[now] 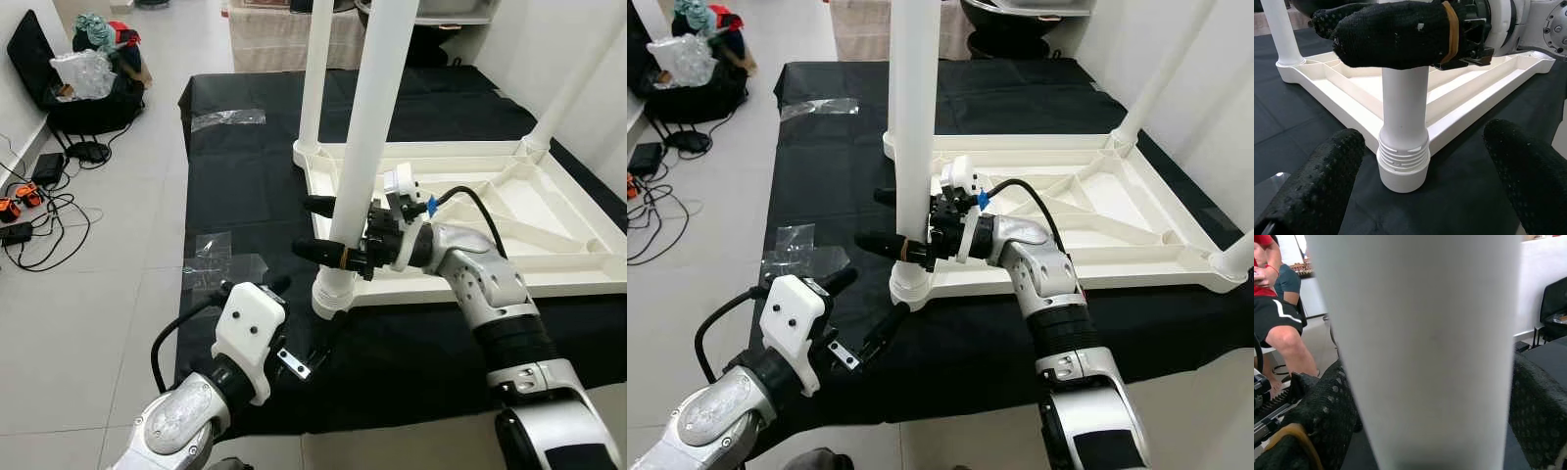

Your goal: Building children table

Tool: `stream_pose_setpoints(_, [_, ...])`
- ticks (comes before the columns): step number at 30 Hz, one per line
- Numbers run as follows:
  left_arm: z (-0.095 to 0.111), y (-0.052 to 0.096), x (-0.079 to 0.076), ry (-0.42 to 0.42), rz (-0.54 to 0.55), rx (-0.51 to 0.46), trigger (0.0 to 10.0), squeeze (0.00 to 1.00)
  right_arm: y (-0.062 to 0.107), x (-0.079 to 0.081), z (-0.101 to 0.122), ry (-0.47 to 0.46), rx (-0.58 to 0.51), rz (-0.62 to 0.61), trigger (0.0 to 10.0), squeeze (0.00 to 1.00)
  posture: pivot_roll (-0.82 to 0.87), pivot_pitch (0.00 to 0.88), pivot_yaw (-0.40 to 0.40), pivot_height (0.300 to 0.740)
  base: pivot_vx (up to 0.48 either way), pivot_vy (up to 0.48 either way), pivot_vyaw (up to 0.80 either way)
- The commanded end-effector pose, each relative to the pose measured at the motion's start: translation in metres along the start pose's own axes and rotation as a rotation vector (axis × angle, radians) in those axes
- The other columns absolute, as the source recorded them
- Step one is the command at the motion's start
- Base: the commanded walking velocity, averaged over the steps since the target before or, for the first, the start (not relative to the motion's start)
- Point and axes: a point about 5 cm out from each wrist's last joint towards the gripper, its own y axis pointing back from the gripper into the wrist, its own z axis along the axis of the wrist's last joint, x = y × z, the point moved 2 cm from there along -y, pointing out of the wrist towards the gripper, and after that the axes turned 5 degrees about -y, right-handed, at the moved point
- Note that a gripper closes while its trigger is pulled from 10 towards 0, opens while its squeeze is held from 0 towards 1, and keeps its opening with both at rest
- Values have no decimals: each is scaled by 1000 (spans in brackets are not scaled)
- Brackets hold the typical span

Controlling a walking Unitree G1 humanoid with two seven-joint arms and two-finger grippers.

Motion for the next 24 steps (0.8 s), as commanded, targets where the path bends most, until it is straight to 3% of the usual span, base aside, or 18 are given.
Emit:
stream_pose_setpoints(1, [-2,1,0,2,-5,16,10000,0,0,3,0,16,-16,2,10000,0,78,116,-70,740,0,0,0])
stream_pose_setpoints(4, [-3,2,1,1,-4,19,10000,0,0,4,-1,15,-18,6,10000,0,77,115,-69,740,0,0,0])
stream_pose_setpoints(5, [-3,2,1,-2,-3,21,10000,0,0,4,-2,17,-19,4,8824,0,76,114,-68,740,0,0,0])
stream_pose_setpoints(6, [-3,2,1,-2,-3,21,10000,0,0,4,-2,17,-19,4,8824,0,76,114,-68,740,0,0,0])
stream_pose_setpoints(7, [-3,2,2,-2,-3,20,10000,0,0,5,-2,16,-20,3,588,0,75,113,-67,740,0,0,0])
stream_pose_setpoints(8, [-3,1,2,-5,-3,18,10000,0,0,5,-2,18,-22,4,0,0,76,113,-64,740,0,0,0])
stream_pose_setpoints(14, [0,-2,6,-21,0,4,10000,0,-1,6,-3,27,-30,-6,0,0,75,109,-66,740,0,0,0])
stream_pose_setpoints(16, [4,-5,17,-55,37,-10,10000,0,-1,6,-4,36,-27,-16,0,0,74,107,-63,740,0,0,0])
stream_pose_setpoints(23, [7,-7,34,-93,98,-21,10000,0,1,6,-5,53,-19,-49,0,0,70,103,-61,740,0,0,0])
stream_pose_setpoints(24, [6,-6,36,-96,99,-17,10000,0,3,4,-7,64,-12,-97,0,0,68,103,-58,740,0,0,0])
